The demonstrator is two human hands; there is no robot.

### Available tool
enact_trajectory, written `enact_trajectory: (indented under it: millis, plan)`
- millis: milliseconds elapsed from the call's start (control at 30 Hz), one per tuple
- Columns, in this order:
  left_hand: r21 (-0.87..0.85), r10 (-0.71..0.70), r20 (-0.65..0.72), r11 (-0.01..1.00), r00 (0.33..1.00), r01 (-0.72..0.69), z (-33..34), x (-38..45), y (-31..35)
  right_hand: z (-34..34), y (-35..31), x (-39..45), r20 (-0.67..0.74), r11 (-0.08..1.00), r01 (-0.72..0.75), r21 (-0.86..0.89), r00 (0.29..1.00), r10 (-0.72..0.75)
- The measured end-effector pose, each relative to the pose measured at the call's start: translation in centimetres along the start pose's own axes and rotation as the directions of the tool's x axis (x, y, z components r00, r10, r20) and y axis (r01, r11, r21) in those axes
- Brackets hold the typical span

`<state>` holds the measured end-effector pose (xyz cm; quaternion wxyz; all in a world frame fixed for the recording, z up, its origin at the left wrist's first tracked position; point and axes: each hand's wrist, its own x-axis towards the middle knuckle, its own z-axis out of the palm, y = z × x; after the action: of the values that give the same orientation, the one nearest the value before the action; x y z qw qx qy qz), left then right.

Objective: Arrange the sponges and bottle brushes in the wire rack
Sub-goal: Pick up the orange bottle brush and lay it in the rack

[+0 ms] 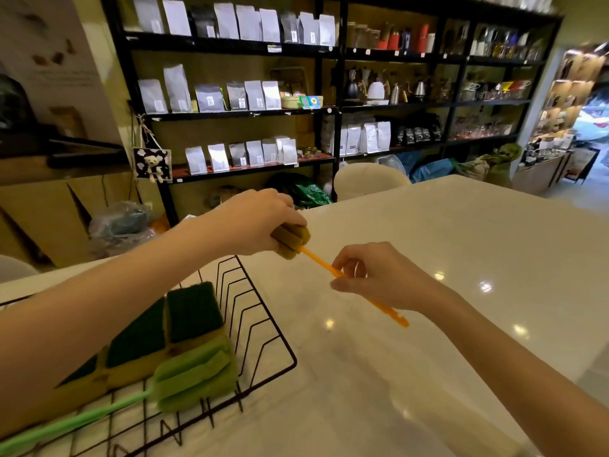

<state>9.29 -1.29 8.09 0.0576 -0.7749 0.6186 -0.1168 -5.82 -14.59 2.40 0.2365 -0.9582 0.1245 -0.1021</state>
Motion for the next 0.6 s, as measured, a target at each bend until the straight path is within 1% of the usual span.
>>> enact_trajectory:
  millis: [167, 300, 467, 600]
  plan:
    - [0.024, -0.088, -0.048, 0.996, 0.995, 0.089, -2.7, -5.0, -1.9, -0.3, -4.0, 1.2, -0.032, 0.992, 0.123, -0.013, 0.992, -0.123]
    - [0.023, -0.198, -0.061, 0.98, 0.978, 0.2, -3.6, -10.0, -3.2, 0.6, -7.7, 2.3, -0.025, 0.968, 0.246, -0.041, 0.969, -0.247]
    - [0.02, -0.356, -0.047, 0.934, 0.934, 0.357, -3.5, -16.8, -4.1, 2.9, -12.2, 3.5, 0.058, 0.912, 0.407, -0.039, 0.912, -0.405]
    - [0.036, -0.453, 0.016, 0.891, 0.891, 0.452, -2.7, -22.1, -3.8, 4.9, -15.2, 4.2, 0.166, 0.856, 0.515, -0.047, 0.849, -0.502]
